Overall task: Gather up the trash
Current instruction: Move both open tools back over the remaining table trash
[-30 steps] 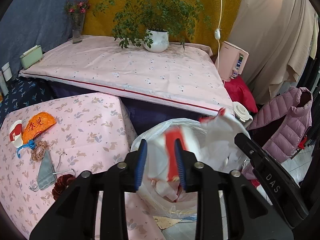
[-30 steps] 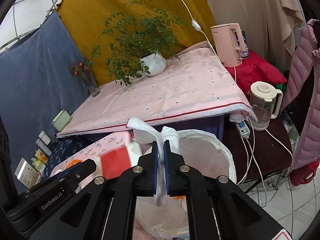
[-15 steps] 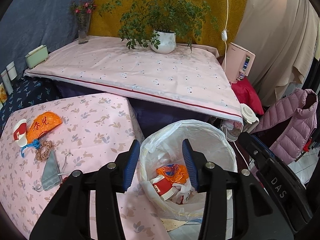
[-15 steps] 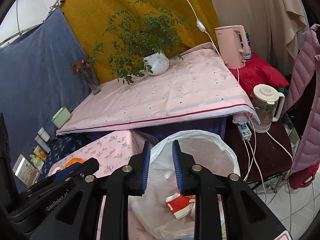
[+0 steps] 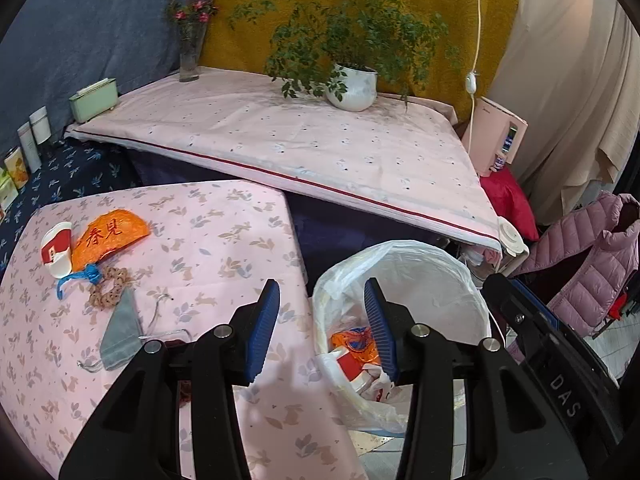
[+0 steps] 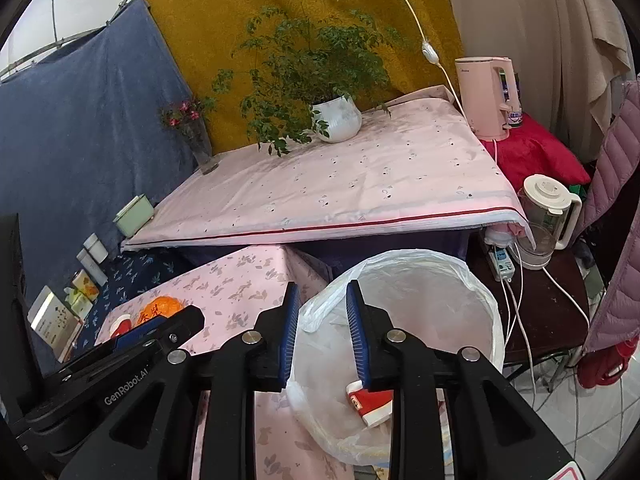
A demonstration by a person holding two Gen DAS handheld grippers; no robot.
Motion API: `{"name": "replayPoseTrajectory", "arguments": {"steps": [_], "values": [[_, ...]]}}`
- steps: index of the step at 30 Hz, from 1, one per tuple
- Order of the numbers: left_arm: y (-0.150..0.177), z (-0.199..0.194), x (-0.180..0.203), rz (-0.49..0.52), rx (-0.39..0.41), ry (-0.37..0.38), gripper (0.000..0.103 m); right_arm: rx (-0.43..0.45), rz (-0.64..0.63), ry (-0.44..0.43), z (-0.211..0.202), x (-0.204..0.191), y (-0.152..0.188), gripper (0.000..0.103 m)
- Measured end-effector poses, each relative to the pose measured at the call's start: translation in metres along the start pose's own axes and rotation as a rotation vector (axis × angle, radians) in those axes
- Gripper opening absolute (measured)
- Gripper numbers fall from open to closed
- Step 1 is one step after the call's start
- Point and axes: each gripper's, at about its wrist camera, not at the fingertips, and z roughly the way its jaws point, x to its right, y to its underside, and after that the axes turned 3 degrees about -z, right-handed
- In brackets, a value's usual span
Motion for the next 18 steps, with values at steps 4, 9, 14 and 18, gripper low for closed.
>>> {"name": "replayPoseTrajectory", "arguments": {"steps": [4,9,14,18], "values": [[0.001,-0.003,-0.015,-0.026,0.000,-0.013,0.042,-0.015,-0.025,-0.014,0.002,-0.016,0.005,0.025],[0.003,-0.007,-0.038,-0.060,0.005,-0.032,0.042,-0.026,-0.054,-0.032,0.004,-0.035,0.012,0.032],[0.004,-0.010,-0.063,-0.100,0.005,-0.053,0.042,-0.045,-0.085,-0.052,0.007,-0.055,0.019,0.032],[0.006,-0.013,-0.083,-0.128,0.004,-0.071,0.042,-0.060,-0.111,-0.066,0.010,-0.073,0.027,0.034]]}}
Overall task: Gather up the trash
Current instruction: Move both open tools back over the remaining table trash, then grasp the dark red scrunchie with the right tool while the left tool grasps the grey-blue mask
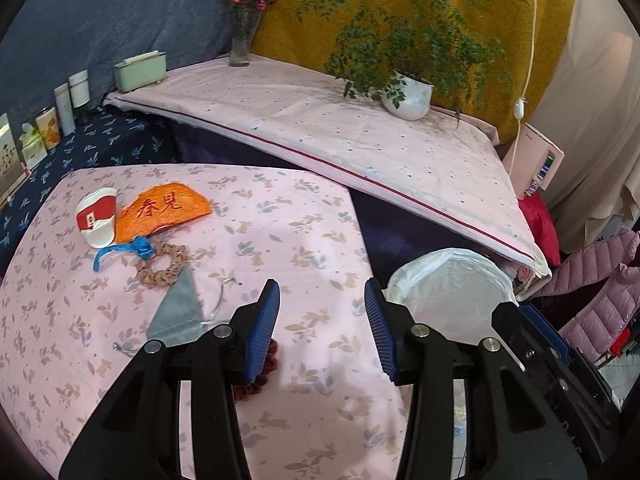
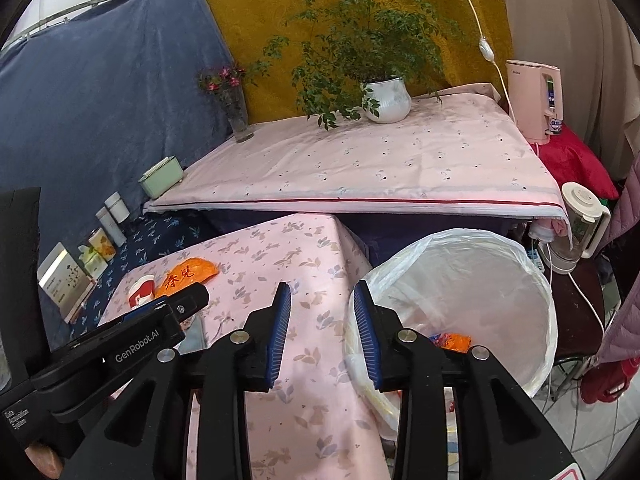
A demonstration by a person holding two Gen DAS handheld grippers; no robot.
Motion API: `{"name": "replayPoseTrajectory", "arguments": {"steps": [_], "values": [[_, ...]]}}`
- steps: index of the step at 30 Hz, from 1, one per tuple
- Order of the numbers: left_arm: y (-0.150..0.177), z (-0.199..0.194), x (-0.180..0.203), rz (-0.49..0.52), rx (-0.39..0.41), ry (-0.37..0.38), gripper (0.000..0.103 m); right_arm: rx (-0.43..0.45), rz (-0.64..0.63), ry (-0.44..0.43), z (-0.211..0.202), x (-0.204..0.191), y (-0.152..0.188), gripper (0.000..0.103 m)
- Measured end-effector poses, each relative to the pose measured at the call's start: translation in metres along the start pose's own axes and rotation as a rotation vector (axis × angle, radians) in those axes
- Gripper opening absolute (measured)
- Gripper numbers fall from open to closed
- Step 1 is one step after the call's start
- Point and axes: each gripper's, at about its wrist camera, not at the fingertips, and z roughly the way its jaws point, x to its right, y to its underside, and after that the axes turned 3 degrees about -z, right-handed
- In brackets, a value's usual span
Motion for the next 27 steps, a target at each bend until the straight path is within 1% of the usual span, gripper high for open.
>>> {"name": "replayPoseTrajectory", "arguments": {"steps": [8,12,14,18,27], "values": [[0.002,0.003,-0.041,-0.060,-0.013,-0.036,0.042,-0.043,-0.041,-0.026,0.015,-0.031,0.013,0.035],[0.005,0.008,-0.062,-0.090,-0.020,-0.058,0.049,-0.071,-0.061,-0.032,0.025,-0.044,0.021,0.035],[0.007,0.010,-0.071,-0.101,-0.026,-0.067,0.049,-0.083,-0.072,-0.034,0.029,-0.052,0.025,0.036],[0.011,0.018,-0.093,-0.135,-0.049,-0.081,0.049,-0.106,-0.090,-0.037,0.038,-0.065,0.033,0.039],[0.025,0.044,-0.131,-0.168,-0.117,-0.121,0.054,-0.184,-0.127,-0.040,0.069,-0.090,0.055,0.039]]}}
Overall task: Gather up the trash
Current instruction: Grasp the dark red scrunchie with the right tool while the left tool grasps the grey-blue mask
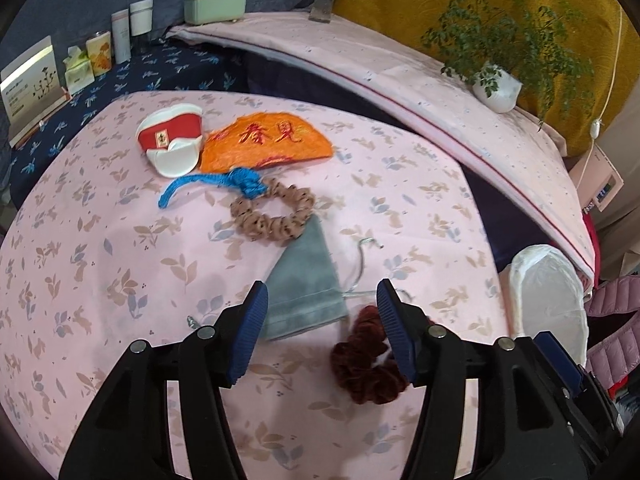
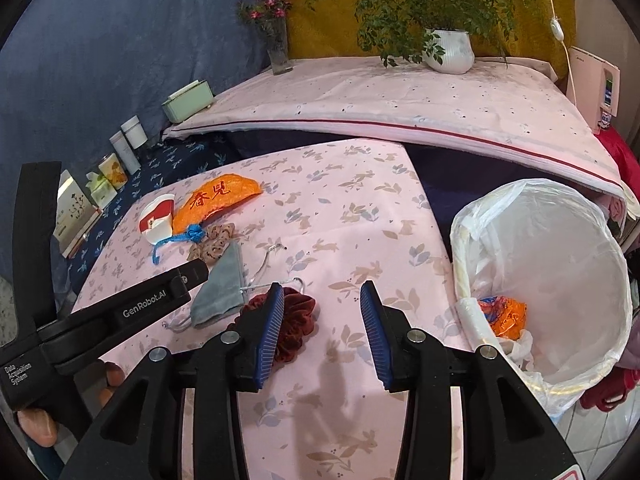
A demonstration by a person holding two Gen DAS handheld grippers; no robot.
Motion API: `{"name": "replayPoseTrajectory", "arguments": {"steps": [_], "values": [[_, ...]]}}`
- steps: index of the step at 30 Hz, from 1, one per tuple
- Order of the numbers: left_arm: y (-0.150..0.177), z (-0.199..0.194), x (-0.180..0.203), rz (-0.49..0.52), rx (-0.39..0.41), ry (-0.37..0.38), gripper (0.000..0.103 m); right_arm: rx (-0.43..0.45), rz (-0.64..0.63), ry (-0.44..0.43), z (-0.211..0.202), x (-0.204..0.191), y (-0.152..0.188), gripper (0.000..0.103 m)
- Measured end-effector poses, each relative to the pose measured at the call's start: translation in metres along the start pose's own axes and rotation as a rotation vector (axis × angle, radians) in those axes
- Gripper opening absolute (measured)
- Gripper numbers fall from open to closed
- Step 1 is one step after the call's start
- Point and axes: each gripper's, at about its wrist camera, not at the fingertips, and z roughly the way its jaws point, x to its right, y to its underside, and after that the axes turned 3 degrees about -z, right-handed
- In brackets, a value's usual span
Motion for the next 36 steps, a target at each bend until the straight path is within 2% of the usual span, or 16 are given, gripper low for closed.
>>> {"name": "replayPoseTrajectory", "arguments": {"steps": [4,10,14,16,18,26,29,31,34,36], "values": [[0.002,0.015,-0.013,-0.012,-0.025,-0.018,0.063,-0.039,-0.012,-0.001,0.019,-0.009,0.006,0.039],[0.006,0.037,-0.029,-0.033,-0.064,-0.038,0.069,-0.098,-0.029,-0.001,0.046,-0.020,0.015,0.039],[0.007,0.051,-0.034,-0.043,-0.090,-0.038,0.069,-0.131,-0.035,0.005,0.063,-0.024,0.021,0.039],[0.007,0.053,-0.033,-0.031,-0.077,-0.043,0.075,-0.145,-0.037,0.008,0.070,-0.025,0.023,0.040],[0.005,0.056,-0.032,-0.025,-0.072,-0.045,0.076,-0.158,-0.035,0.006,0.077,-0.025,0.025,0.040],[0.003,0.065,-0.021,0.029,-0.034,-0.071,0.076,-0.144,-0.079,0.032,0.087,-0.031,0.029,0.040],[0.004,0.065,-0.018,0.047,-0.023,-0.080,0.070,-0.135,-0.099,0.041,0.088,-0.033,0.030,0.040],[0.005,0.064,-0.015,0.062,-0.017,-0.083,0.061,-0.130,-0.105,0.048,0.088,-0.033,0.030,0.036],[0.007,0.063,-0.011,0.070,-0.018,-0.069,0.039,-0.131,-0.105,0.042,0.086,-0.032,0.032,0.024],[0.007,0.062,-0.009,0.071,-0.021,-0.070,0.028,-0.133,-0.102,0.036,0.084,-0.030,0.033,0.020]]}}
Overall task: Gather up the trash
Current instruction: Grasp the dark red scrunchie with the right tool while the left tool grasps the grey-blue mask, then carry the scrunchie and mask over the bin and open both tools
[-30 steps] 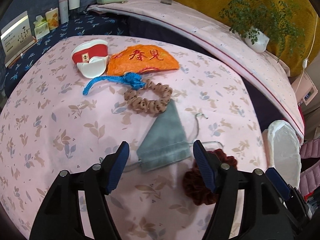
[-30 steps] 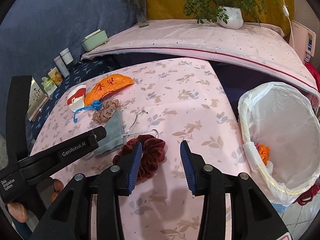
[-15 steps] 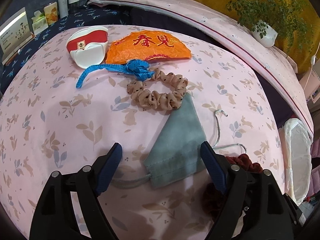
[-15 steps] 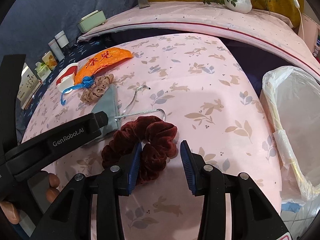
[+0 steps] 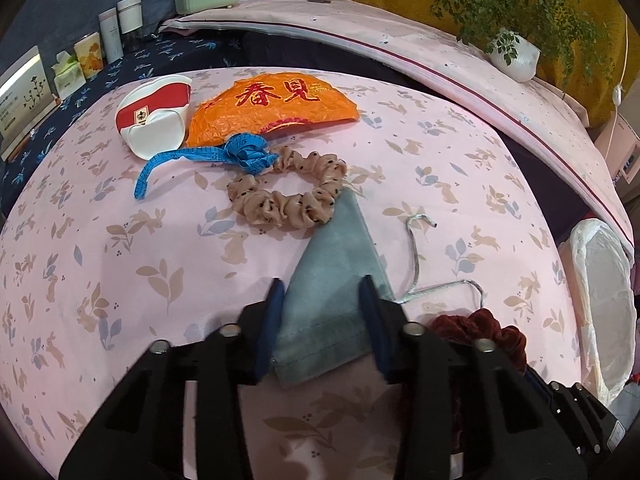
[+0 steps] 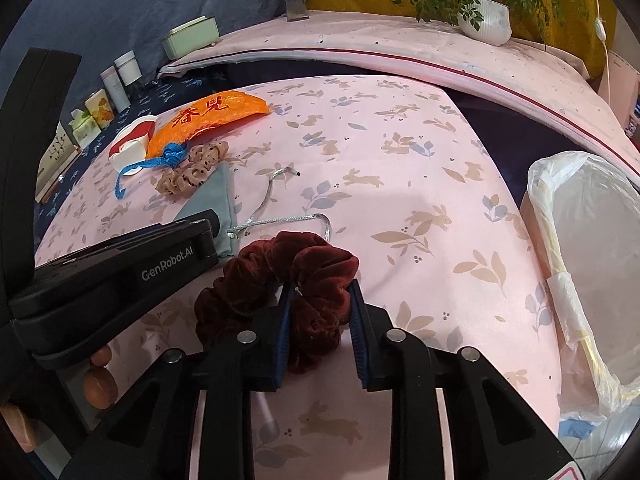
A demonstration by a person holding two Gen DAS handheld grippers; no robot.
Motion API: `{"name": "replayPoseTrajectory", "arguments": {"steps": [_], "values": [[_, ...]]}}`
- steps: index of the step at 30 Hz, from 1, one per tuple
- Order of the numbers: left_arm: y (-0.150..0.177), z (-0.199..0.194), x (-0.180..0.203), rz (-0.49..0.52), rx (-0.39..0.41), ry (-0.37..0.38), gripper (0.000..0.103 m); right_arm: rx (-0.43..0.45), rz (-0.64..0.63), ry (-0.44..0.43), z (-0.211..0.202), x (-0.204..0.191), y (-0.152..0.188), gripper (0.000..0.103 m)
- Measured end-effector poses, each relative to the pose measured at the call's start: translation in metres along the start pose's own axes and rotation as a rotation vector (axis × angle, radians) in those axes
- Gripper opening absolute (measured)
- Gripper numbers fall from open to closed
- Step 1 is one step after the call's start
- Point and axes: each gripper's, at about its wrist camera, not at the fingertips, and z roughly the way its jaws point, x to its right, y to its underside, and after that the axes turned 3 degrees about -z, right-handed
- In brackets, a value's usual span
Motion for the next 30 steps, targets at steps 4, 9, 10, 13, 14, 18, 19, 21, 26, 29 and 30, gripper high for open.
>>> {"name": "replayPoseTrajectory", "arguments": {"steps": [4,9,10,13,14,18,19,21,26,29,30], "values": [[0.002,-0.004,0.001,-0.007,-0.019,0.022,0.007,-0.001,0.008,-0.002,-0.006,0.005,0.004,0.017],[0.005,-0.021,0.009,0.001,-0.007,0.040,0.003,0.032,0.034,0.004,-0.025,0.017,0.005,0.016],[0.005,-0.027,0.012,0.007,0.001,0.045,0.003,0.046,0.040,0.006,-0.032,0.021,0.004,0.016],[0.006,-0.044,0.024,0.026,0.028,0.061,0.003,0.092,0.059,0.011,-0.051,0.031,-0.002,0.016],[0.006,-0.051,0.029,0.033,0.040,0.066,0.003,0.107,0.065,0.013,-0.058,0.034,-0.004,0.016],[0.005,-0.077,0.050,0.071,0.081,0.090,0.003,0.174,0.090,0.020,-0.088,0.052,-0.013,0.016],[0.004,-0.084,0.057,0.084,0.094,0.097,0.003,0.191,0.098,0.022,-0.095,0.057,-0.015,0.016],[0.003,-0.097,0.071,0.109,0.117,0.109,0.003,0.227,0.113,0.028,-0.111,0.067,-0.020,0.016],[0.001,-0.124,0.108,0.168,0.162,0.143,0.003,0.308,0.154,0.042,-0.145,0.095,-0.031,0.016],[0.000,-0.137,0.131,0.207,0.183,0.164,0.003,0.347,0.172,0.062,-0.164,0.113,-0.035,0.016],[0.000,-0.140,0.139,0.220,0.188,0.169,0.003,0.361,0.179,0.070,-0.170,0.120,-0.036,0.016]]}}
